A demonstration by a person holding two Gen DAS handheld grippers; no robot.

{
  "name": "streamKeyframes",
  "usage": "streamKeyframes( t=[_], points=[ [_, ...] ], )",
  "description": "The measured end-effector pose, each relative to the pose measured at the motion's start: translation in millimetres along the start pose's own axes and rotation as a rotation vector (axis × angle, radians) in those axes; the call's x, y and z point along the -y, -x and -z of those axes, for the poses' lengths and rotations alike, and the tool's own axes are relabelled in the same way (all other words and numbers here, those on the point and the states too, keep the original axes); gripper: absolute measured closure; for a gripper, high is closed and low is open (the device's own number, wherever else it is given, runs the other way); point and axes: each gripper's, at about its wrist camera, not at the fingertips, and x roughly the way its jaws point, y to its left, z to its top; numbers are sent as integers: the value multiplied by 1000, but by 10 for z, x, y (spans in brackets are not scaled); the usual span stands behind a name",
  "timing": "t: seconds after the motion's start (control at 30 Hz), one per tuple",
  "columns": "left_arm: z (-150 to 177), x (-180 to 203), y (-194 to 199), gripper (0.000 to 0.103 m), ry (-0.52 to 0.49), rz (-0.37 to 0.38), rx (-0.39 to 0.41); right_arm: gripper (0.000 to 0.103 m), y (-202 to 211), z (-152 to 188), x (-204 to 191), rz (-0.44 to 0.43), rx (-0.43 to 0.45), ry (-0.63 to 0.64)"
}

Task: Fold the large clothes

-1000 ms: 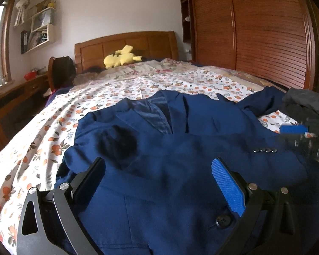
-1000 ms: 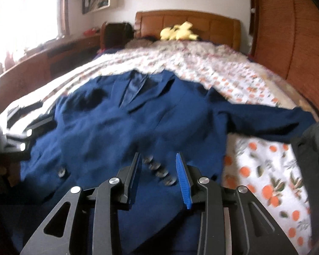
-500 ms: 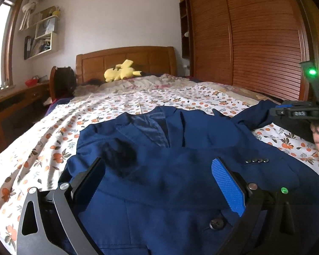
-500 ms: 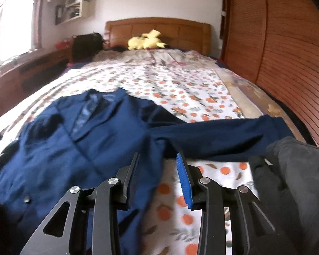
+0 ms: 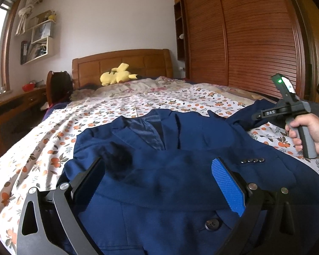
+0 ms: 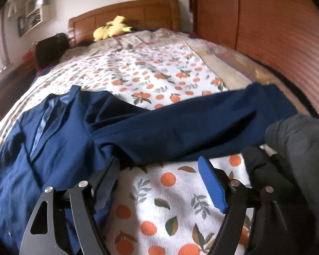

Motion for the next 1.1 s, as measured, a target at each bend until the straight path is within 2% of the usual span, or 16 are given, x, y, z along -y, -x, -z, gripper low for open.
streamKeyframes(
  t=[0.17,0.53,0.63,0.67,0.7,0.77,0.9,1.1],
  points=[
    [4,-5,-4,2,1,5,-4,26,-211,-42,102,-17,-46,-89],
    [-3,-29,-16,2,13,13,-8,27,-556,-85,369,-3,-129,-258],
    [0,-30,-17,2,13,14,-9,42,-590,-116,422,3,-122,-289],
    [0,-31,-19,2,13,14,-10,57,-591,-137,423,11,-116,-288],
    [0,-30,-21,2,13,14,-10,77,-589,-154,421,15,-112,-283],
    [0,-30,-21,2,13,14,-11,98,-572,-201,384,16,-101,-260],
    [3,-28,-26,2,13,14,-11,101,-363,-340,153,7,-17,-158],
    [17,-43,-22,2,21,19,-4,101,145,-446,-532,-124,85,60]
  ],
)
